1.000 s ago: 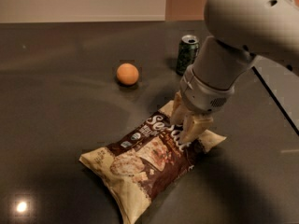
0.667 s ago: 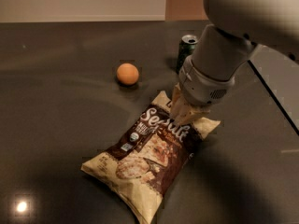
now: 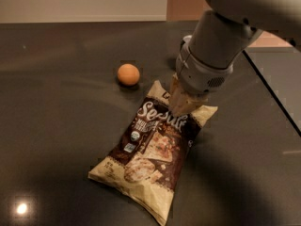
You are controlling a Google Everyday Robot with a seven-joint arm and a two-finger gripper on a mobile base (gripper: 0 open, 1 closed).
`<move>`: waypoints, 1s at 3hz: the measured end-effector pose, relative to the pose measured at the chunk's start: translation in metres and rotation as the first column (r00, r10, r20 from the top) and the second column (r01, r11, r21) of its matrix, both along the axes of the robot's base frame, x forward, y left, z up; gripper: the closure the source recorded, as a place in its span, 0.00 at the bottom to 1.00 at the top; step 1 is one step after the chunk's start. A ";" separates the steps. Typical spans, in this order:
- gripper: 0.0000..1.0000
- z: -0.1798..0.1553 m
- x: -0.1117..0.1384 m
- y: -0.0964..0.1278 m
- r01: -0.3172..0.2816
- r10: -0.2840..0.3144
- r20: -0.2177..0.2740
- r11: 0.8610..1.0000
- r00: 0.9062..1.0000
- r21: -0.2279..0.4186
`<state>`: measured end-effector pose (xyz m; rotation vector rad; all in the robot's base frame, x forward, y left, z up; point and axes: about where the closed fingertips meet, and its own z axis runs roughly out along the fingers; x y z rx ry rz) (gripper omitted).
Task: Move brown chip bag near orange
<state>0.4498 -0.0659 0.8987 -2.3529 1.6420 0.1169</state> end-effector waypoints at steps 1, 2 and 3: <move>1.00 0.006 0.028 0.012 0.030 -0.030 0.034 0.999 0.999 0.013; 1.00 0.013 0.061 0.019 0.071 -0.073 0.062 0.997 0.995 0.032; 1.00 0.021 0.096 0.017 0.126 -0.130 0.088 0.991 0.988 0.053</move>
Offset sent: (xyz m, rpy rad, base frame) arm 0.1088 0.0259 0.0265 0.0595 -0.1047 -0.1339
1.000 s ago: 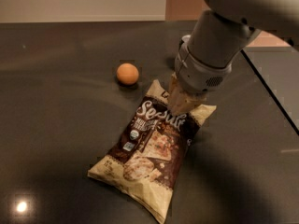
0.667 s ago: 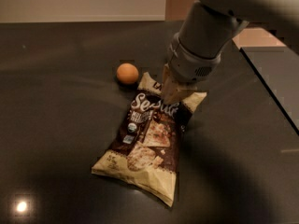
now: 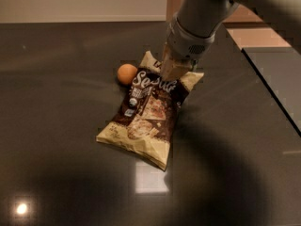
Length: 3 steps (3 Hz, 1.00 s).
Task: Move brown chip bag near orange
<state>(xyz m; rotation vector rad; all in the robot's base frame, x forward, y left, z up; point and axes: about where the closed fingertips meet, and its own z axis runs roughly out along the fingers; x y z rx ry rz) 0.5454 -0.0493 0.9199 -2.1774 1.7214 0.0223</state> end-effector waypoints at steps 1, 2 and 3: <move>0.82 0.002 0.027 -0.007 0.068 -0.069 0.032 0.998 0.997 0.011; 0.58 -0.004 0.035 -0.015 0.092 -0.092 0.032 0.996 0.995 0.013; 0.36 -0.004 0.034 -0.013 0.088 -0.088 0.032 0.996 0.996 0.013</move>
Offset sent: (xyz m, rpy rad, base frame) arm 0.0430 -0.0286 -0.0128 0.0129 -0.0294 -0.1257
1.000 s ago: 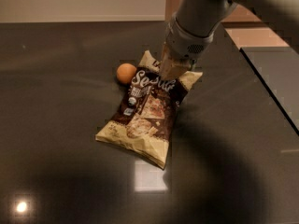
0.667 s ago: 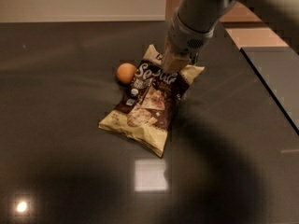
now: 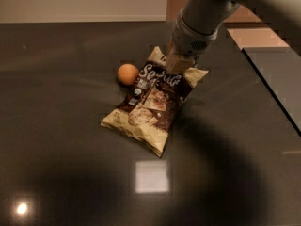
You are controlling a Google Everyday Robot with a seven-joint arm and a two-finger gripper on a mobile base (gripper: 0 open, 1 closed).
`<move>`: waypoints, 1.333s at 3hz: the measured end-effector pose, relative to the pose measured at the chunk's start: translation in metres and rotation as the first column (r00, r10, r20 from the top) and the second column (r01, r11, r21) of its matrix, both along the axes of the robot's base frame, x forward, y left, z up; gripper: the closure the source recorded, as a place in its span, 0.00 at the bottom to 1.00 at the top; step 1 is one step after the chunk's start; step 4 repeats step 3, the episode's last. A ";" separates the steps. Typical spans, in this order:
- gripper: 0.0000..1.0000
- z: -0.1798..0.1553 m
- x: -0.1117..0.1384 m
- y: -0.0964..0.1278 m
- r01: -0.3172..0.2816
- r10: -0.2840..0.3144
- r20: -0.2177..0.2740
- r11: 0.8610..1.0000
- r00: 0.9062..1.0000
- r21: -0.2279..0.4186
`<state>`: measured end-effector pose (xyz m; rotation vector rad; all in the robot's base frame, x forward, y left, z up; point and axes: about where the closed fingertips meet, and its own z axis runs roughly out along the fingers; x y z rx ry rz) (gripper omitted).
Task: Move brown chip bag near orange
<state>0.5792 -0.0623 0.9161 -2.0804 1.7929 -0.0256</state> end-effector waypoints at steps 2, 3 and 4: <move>0.00 -0.001 0.000 0.002 -0.004 0.004 0.000 1.000 1.000 -0.001; 0.00 -0.001 0.000 0.002 -0.004 0.004 0.000 1.000 1.000 -0.001; 0.00 -0.001 0.000 0.002 -0.004 0.004 0.000 1.000 1.000 -0.001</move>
Offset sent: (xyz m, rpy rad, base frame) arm -0.0002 0.0009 -0.0004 -0.0003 0.0000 0.0015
